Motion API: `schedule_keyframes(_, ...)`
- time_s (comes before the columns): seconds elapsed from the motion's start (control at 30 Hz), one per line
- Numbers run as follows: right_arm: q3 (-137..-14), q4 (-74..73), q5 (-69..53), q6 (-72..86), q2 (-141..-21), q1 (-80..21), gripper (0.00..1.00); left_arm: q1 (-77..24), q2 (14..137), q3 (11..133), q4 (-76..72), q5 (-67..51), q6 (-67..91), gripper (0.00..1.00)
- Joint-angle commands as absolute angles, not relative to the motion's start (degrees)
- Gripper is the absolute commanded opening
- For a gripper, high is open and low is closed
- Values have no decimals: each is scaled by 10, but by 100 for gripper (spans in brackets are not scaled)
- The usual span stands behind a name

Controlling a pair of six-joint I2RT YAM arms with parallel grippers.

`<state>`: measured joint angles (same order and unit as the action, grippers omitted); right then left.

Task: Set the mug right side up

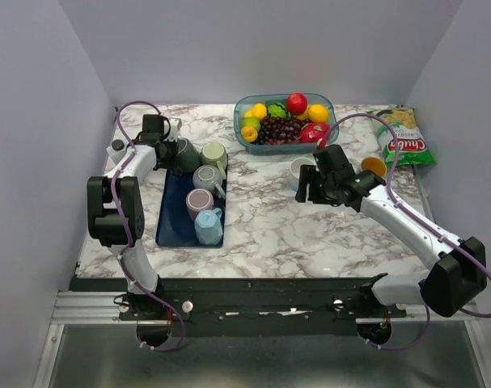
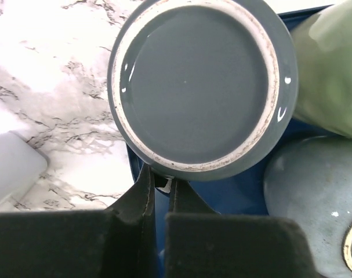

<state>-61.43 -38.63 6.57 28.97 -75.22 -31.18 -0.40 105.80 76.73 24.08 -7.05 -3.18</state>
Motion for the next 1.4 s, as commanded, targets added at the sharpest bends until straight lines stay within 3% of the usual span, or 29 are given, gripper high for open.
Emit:
schedule_keyframes(0.0,-623,-381,57,289,-758,-315,75,-4,1063,766,229,-63,-28,0)
schedule_keyframes(1.0,-612,-349,21,294,-726,-315,76,-13,893,722,232,-16,122,0)
schedule_keyframes(1.37,-628,-280,-107,304,-703,-315,82,-36,785,692,253,-91,247,0)
